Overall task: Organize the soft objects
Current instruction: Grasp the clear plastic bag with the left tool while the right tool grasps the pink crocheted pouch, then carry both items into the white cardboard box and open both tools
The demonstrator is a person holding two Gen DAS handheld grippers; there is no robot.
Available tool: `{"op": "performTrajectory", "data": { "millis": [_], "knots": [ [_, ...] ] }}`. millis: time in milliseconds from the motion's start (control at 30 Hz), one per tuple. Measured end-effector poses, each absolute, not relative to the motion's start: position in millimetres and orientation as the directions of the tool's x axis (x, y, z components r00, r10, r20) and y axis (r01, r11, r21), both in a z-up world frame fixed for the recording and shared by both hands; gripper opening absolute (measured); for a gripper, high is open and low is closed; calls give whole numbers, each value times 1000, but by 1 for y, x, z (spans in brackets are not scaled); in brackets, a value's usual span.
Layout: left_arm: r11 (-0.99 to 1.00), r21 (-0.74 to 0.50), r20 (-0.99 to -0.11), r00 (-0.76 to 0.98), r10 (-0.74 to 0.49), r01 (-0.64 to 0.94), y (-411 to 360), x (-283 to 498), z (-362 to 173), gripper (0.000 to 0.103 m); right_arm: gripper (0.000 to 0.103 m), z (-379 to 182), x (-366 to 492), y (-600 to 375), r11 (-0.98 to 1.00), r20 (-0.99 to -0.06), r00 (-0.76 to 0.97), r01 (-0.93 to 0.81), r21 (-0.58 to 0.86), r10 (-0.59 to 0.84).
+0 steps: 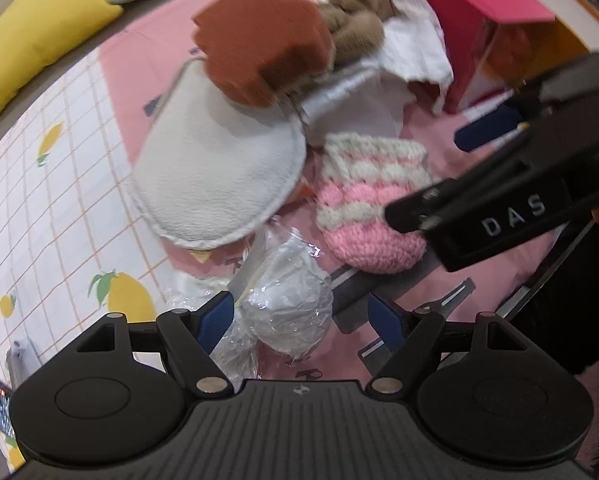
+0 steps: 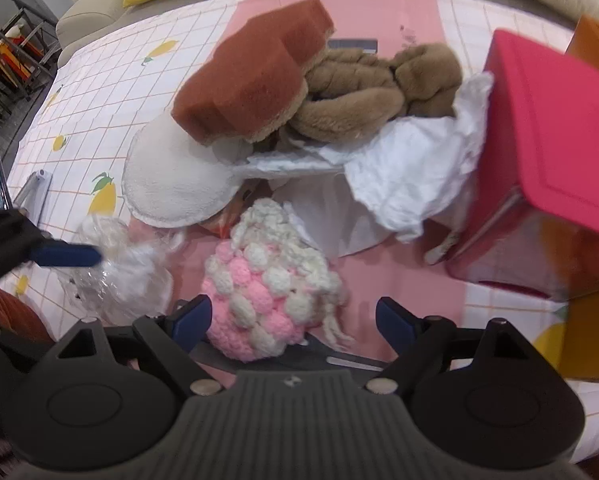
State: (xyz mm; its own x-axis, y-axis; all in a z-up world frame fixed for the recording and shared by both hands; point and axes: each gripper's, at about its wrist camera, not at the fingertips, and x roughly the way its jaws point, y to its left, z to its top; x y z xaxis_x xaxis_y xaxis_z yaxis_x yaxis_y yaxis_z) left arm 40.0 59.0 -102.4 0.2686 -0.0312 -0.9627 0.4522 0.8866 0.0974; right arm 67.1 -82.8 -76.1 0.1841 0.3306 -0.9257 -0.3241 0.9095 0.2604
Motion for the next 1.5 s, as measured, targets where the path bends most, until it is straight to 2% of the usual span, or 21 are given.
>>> {"op": "performTrajectory", "data": {
  "millis": [233,333,367,433,600,733,833,1033,1500],
  "knots": [
    [842,191,-956,289,44,505,42,40,-120,87,90,-99,75,-69,917,-939,120,-287,278,322],
    [832,220,-951,302,67,510,41,44,-122,79,83,-108,75,-68,918,-942,97,-276,285,322],
    [832,230,-949,305,77,505,41,45,-124,73,81,-110,75,-68,917,-939,101,-271,293,329],
    [825,263,-942,318,107,501,40,47,-126,62,64,-108,72,-66,909,-934,107,-293,297,340],
    [815,301,-930,341,136,495,39,47,-129,52,42,-107,70,-65,905,-930,106,-292,308,351],
    [819,310,-925,353,143,482,39,47,-128,47,30,-104,67,-74,904,-927,102,-281,322,362],
    [826,313,-920,367,140,469,37,41,-121,45,26,-97,66,-77,899,-924,109,-299,320,366],
    [862,290,-910,400,113,416,42,33,-97,44,25,-75,57,-94,880,-907,106,-309,360,408],
    [952,153,-846,533,-13,267,37,15,5,44,25,5,29,-150,853,-864,231,-400,335,448]
  ]
}}
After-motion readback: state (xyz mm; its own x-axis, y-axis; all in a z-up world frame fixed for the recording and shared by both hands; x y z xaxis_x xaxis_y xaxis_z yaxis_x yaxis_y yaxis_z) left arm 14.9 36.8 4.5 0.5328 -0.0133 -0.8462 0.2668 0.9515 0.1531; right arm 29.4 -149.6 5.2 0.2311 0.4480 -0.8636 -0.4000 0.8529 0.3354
